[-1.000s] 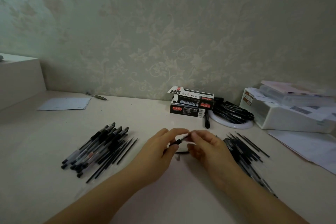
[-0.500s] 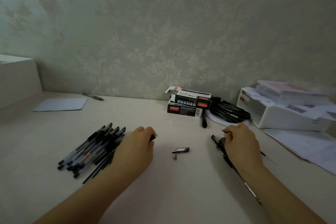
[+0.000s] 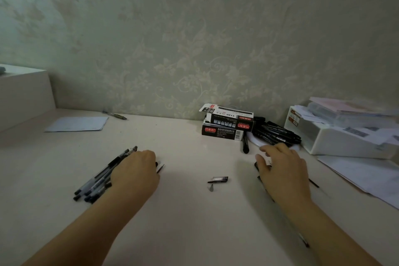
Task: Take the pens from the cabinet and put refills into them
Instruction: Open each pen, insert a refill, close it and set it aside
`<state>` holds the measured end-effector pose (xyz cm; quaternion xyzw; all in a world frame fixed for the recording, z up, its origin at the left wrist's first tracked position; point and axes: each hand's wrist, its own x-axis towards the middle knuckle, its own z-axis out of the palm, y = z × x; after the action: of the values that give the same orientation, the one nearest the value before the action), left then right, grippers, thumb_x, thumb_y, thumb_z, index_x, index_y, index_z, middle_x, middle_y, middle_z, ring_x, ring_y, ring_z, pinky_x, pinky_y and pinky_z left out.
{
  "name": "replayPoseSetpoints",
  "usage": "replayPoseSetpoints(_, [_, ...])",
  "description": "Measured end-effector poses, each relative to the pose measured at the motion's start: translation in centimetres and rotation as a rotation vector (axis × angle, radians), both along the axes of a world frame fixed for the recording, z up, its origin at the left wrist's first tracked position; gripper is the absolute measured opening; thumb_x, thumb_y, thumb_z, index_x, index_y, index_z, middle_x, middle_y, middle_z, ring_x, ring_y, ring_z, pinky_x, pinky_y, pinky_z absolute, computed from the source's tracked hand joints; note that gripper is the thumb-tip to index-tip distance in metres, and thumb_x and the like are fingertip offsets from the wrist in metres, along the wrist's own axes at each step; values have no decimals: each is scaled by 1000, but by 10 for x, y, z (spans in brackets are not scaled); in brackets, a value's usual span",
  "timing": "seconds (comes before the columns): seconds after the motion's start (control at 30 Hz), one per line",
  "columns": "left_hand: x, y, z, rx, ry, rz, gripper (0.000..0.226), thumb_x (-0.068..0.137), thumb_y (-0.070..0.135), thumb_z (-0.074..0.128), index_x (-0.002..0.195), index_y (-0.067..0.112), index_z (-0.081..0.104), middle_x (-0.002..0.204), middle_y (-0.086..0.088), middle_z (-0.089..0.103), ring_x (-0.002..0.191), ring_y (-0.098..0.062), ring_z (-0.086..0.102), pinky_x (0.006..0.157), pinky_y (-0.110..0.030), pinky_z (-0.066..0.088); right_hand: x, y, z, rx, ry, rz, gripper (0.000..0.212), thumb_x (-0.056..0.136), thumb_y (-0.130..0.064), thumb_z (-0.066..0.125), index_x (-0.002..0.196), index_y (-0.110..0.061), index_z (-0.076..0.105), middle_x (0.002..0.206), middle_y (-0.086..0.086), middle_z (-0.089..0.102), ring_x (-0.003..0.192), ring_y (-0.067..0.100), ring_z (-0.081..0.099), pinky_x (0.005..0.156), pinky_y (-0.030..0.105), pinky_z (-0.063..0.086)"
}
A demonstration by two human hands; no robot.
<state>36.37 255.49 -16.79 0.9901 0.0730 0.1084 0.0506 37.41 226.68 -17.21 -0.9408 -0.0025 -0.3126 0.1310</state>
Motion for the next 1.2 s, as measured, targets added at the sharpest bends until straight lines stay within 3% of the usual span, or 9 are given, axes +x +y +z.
replayPoseSetpoints(0.27, [3,-6,-6,26,37,14,10,97,19,43,100,18,53,111,0,61,96,-16,61,67,-26,43,-15,41,-9,96,-55,415,15,92,-21,64,105,-20,72,96,-10,65,86,7,57,77,29,51])
replayPoseSetpoints(0.33, [-1,-12,-2,9,-75,-43,7,99,22,42,94,19,47,109,0,58,94,-16,60,66,-24,39,-17,46,-10,255,-4,501,11,92,-22,65,100,-23,72,91,-16,65,77,5,59,71,16,49])
replayPoseSetpoints(0.43, [-8,-29,5,-198,-300,-264,13,99,31,44,97,19,46,97,5,47,81,-14,54,66,-25,38,-19,54,-11,692,254,598,7,90,-26,69,94,-29,74,86,-11,73,77,6,68,70,17,54])
replayPoseSetpoints(0.53, [-19,-52,5,-379,-324,-486,13,98,34,47,98,21,48,94,9,46,78,-11,50,71,-32,45,-21,61,-14,1016,452,697,11,90,-23,69,98,-23,76,88,1,77,78,18,73,71,23,58])
replayPoseSetpoints(0.63, [-21,-63,-7,-418,-269,-581,14,98,35,46,98,22,50,94,10,47,82,-11,52,76,-37,46,-21,61,-16,1132,501,734,14,90,-21,66,95,-21,79,87,8,77,79,20,73,75,25,58])
replayPoseSetpoints(0.73, [-18,-63,-12,-458,-262,-622,13,98,38,46,97,25,49,93,14,47,79,-6,50,74,-33,46,-19,59,-18,1209,486,703,16,93,-22,63,94,-17,78,87,11,76,80,20,73,74,24,57])
replayPoseSetpoints(0.83, [-14,-56,-14,-457,-253,-615,12,99,38,43,110,33,46,97,16,49,78,0,50,72,-25,46,-13,54,-14,1341,345,610,21,101,-20,50,96,-5,64,90,13,76,78,23,74,67,22,57])
replayPoseSetpoints(0.97, [-10,-49,-15,-463,-188,-599,17,101,30,41,115,36,49,100,14,53,80,1,49,69,-13,40,-9,45,-9,1461,172,541,23,105,-21,39,98,-4,52,86,14,75,72,22,74,61,21,58])
replayPoseSetpoints(1.2, [-15,-52,-9,-516,-163,-656,16,100,30,44,111,38,51,95,14,52,77,5,47,70,-6,38,-10,45,-10,1545,158,573,24,105,-23,38,101,-3,52,87,15,75,78,23,74,62,21,58])
